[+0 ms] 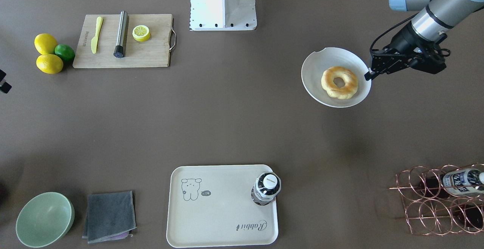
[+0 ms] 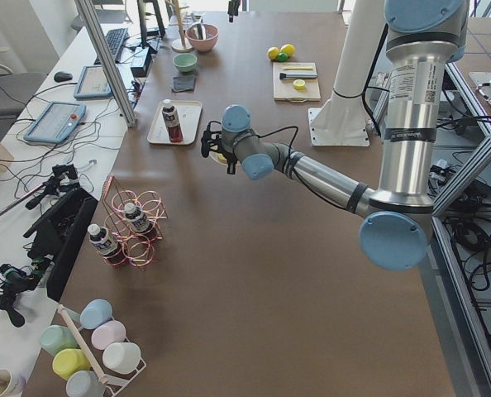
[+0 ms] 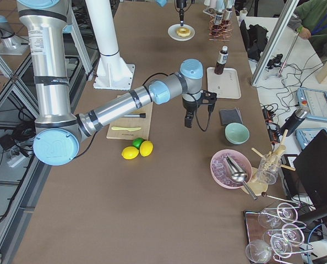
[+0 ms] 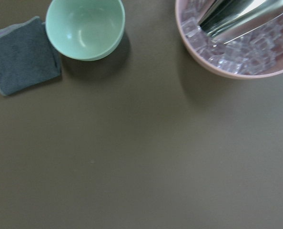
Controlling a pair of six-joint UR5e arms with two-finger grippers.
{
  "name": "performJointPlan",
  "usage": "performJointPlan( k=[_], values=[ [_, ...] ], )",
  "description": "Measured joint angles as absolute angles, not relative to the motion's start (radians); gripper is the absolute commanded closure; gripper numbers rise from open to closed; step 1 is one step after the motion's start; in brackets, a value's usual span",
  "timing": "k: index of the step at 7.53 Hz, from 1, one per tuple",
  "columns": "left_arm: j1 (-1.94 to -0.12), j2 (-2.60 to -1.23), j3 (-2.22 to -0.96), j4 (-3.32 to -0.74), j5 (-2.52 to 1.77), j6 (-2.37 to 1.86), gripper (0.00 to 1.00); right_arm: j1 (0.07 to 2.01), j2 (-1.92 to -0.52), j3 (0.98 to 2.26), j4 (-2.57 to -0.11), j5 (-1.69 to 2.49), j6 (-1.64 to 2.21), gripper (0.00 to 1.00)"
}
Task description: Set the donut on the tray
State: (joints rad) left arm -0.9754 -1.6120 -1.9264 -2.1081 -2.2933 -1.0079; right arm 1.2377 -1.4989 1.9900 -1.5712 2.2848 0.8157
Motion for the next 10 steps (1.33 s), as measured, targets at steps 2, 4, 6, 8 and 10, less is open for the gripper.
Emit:
performJointPlan(
  k=[2,4,6,8,10],
  values=[
    [-0.824,-1.798,-1.938,-1.981,-2.173,-1.179,1.0,1.062,-1.404,1.99,-1.496,2.191,1.093,0.0],
    [-0.644,-2.002,-1.925,-1.832,-2.013,-1.345,1.0,0.908,-1.273,1.99,-1.48,2.13,1.285,0.0],
    [-0.52,-2.153,-1.861,-1.77,-1.883,-1.446,1.0,0.813,-1.184,1.996,-1.479,2.108,1.35,0.0],
    [-0.479,-2.221,-1.816,-1.761,-1.831,-1.486,1.0,0.751,-1.159,2.0,-1.479,2.08,1.362,0.04],
    [-0.469,-2.24,-1.809,-1.76,-1.816,-1.496,1.0,0.688,-1.172,2.0,-1.48,2.011,1.366,0.23]
  ],
)
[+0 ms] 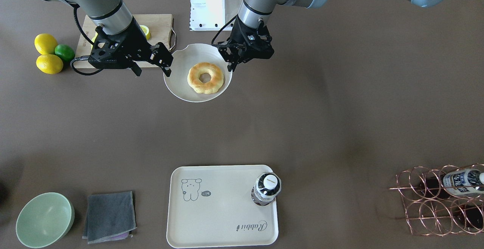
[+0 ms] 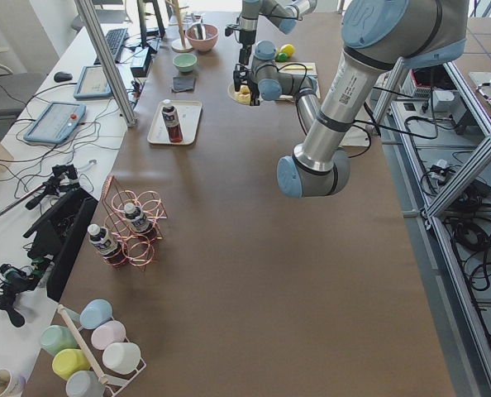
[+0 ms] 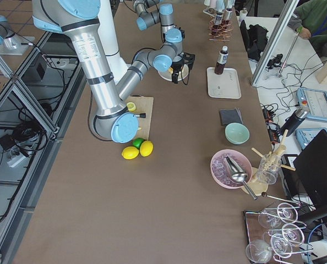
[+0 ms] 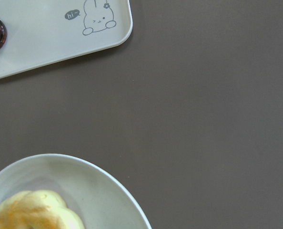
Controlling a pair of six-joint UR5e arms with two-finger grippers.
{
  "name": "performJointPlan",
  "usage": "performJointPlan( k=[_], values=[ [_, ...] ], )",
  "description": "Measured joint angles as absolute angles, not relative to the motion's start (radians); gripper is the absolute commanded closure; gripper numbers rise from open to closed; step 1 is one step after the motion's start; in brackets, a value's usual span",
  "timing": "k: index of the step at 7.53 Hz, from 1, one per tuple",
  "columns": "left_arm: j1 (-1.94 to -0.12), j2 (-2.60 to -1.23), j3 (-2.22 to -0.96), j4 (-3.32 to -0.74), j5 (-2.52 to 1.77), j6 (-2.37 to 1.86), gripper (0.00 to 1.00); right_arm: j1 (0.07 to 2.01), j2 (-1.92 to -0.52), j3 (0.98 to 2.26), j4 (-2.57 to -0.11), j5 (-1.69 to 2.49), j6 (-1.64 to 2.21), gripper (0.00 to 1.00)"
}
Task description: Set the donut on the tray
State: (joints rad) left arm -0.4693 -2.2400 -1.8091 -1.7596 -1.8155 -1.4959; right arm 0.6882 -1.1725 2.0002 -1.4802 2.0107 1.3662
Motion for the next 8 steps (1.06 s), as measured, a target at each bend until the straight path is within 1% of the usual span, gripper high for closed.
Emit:
performJointPlan(
  k=[1,2,3,4,5,6,8],
  values=[
    [-0.469,-2.245,-1.809,-1.76,-1.814,-1.501,1.0,0.66,-1.178,2.0,-1.481,1.975,1.372,0.25],
    [-0.468,-2.248,-1.811,-1.759,-1.813,-1.505,1.0,0.633,-1.179,1.997,-1.481,1.943,1.391,0.32],
    [-0.468,-2.248,-1.812,-1.759,-1.813,-1.507,1.0,0.617,-1.18,1.996,-1.48,1.924,1.403,0.44],
    [-0.468,-2.249,-1.812,-1.759,-1.813,-1.507,1.0,0.609,-1.181,1.996,-1.479,1.916,1.408,0.6],
    [-0.468,-2.249,-1.813,-1.759,-1.813,-1.507,1.0,0.606,-1.181,1.997,-1.478,1.914,1.41,0.81],
    [-0.468,-2.249,-1.813,-1.759,-1.813,-1.507,1.0,0.605,-1.181,1.998,-1.478,1.915,1.411,1.0],
    [-0.468,-2.249,-1.813,-1.759,-1.813,-1.506,1.0,0.605,-1.18,2.0,-1.477,1.919,1.427,1.0]
  ],
)
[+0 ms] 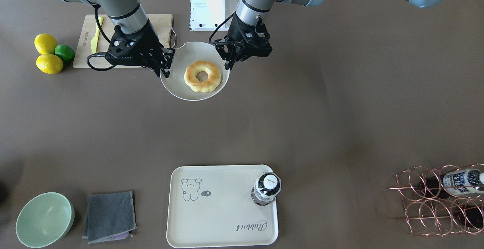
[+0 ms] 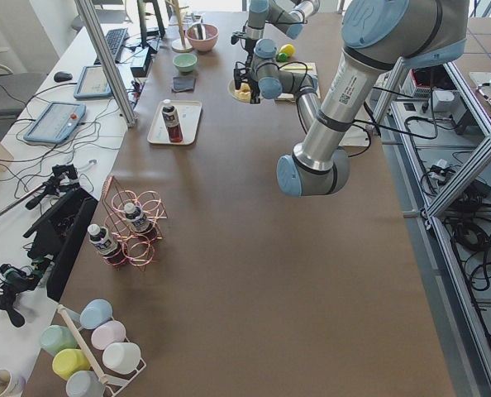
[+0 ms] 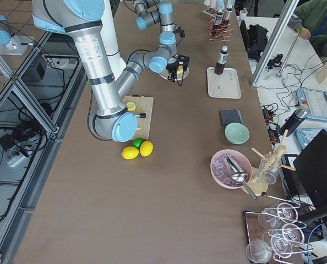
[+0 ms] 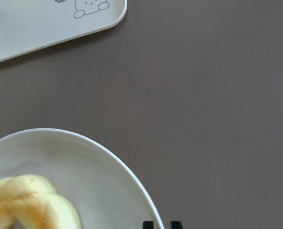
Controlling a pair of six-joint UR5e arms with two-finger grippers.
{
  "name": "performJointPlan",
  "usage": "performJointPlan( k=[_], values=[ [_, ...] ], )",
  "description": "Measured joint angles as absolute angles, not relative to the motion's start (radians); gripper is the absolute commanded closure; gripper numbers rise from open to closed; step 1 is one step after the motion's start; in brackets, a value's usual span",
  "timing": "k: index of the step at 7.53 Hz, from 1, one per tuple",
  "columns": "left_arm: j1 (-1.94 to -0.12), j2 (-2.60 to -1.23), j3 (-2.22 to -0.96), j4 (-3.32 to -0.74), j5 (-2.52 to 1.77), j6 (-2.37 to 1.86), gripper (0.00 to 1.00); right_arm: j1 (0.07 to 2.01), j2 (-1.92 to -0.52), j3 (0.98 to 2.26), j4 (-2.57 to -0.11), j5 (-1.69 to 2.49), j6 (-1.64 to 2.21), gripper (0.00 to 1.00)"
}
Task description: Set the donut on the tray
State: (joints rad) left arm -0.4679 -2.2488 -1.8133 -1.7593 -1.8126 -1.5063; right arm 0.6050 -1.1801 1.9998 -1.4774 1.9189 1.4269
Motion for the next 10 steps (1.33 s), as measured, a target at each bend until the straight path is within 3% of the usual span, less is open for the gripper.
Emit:
performJointPlan(
  k=[2,3,7,10],
  values=[
    [-0.469,-2.248,-1.815,-1.76,-1.814,-1.503,0.25,0.605,-1.178,2.002,-1.477,1.921,1.438,1.0],
    [-0.47,-2.246,-1.819,-1.761,-1.817,-1.497,0.02,0.606,-1.177,2.006,-1.477,1.924,1.44,1.0],
    [-0.519,-2.236,-1.847,-1.759,-1.863,-1.409,0.02,0.606,-1.177,2.013,-1.477,1.922,1.441,1.0],
    [-0.659,-2.123,-1.938,-1.76,-2.036,-1.287,0.02,0.623,-1.169,1.995,-1.477,1.915,1.514,1.0]
  ],
)
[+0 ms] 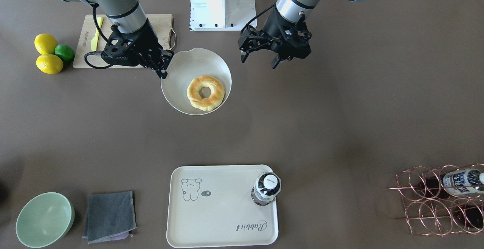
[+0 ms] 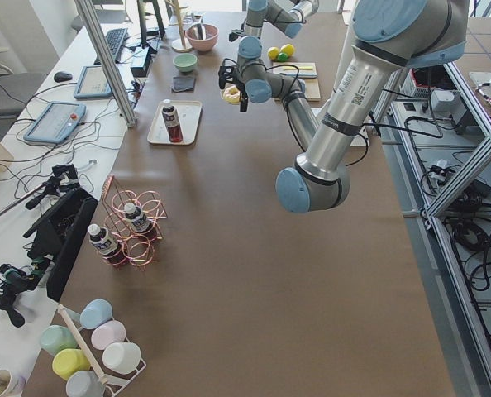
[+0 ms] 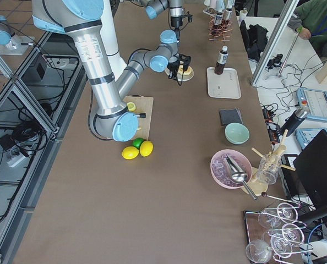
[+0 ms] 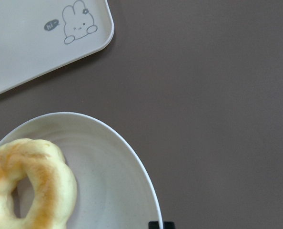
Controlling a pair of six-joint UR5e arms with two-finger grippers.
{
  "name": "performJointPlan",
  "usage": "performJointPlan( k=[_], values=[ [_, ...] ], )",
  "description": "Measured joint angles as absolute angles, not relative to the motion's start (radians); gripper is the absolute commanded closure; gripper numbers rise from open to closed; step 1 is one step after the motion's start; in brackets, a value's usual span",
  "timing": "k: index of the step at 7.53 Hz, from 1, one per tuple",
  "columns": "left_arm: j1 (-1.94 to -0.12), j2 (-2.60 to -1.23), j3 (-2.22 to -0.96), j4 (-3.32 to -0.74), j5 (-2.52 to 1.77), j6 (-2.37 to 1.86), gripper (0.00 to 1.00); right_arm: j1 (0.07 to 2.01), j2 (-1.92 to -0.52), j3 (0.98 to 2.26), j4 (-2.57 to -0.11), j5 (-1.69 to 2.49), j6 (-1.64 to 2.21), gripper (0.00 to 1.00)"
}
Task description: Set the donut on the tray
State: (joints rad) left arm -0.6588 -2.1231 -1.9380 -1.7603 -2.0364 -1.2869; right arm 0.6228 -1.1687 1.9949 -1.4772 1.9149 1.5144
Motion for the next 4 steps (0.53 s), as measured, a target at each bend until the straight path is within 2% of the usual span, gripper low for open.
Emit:
performJointPlan(
  k=[2,4],
  values=[
    [-0.733,-2.031,-1.977,-1.764,-2.096,-1.174,0.02,0.684,-1.118,1.902,-1.465,1.915,1.633,1.0],
    [-0.772,-1.964,-1.988,-1.767,-2.116,-1.064,0.02,0.735,-1.033,1.72,-1.379,1.914,1.713,1.0]
  ],
)
